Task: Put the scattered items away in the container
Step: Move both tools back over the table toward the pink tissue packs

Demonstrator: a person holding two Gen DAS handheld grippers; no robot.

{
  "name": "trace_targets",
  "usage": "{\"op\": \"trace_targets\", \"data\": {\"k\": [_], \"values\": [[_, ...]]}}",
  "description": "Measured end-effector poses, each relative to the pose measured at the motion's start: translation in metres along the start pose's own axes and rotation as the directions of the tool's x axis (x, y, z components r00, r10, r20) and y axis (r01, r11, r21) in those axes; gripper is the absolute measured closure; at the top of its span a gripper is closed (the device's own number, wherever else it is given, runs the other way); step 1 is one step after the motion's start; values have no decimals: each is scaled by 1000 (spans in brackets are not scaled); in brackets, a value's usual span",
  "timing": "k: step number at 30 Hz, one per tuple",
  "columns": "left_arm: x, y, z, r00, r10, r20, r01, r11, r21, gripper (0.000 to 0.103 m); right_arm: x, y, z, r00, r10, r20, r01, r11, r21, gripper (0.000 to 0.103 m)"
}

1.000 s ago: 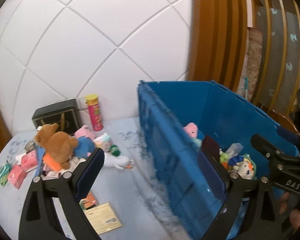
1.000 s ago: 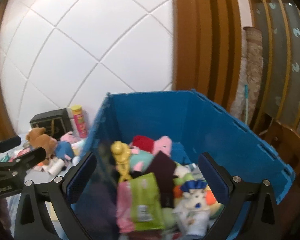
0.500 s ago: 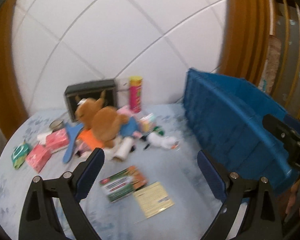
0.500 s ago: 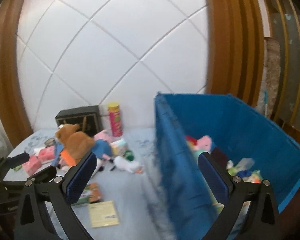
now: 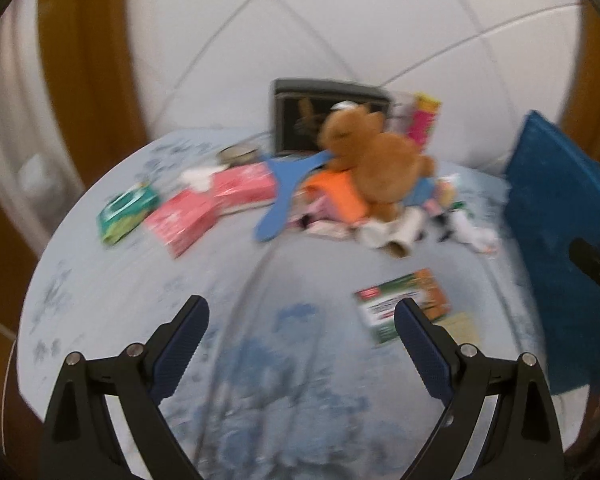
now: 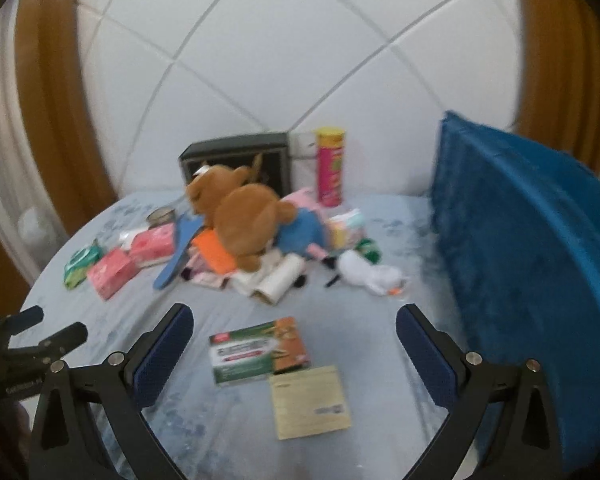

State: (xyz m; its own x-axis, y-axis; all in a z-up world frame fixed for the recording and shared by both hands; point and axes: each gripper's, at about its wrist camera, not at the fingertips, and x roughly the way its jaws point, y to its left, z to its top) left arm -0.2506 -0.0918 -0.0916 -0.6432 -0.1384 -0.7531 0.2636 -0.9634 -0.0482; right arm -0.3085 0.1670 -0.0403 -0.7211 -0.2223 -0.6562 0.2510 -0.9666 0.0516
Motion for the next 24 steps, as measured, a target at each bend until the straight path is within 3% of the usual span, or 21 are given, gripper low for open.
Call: {"op": "trace_targets", "data": {"k": [13,18,24], "values": [[20,72,-25,982,167,-84,-175,980,-100,8,74,16,-14,982,117,-149,-120,993,-13,0],[26,100,-16,981,175,-86,-183,978,-96,8,83,42,-10,977,143,-157,-147,989,-19,0],[57,139,8,987,125,-96,-129,991,-33,8,107,88,-6,977,149,-153,-151,989,3,0]]}}
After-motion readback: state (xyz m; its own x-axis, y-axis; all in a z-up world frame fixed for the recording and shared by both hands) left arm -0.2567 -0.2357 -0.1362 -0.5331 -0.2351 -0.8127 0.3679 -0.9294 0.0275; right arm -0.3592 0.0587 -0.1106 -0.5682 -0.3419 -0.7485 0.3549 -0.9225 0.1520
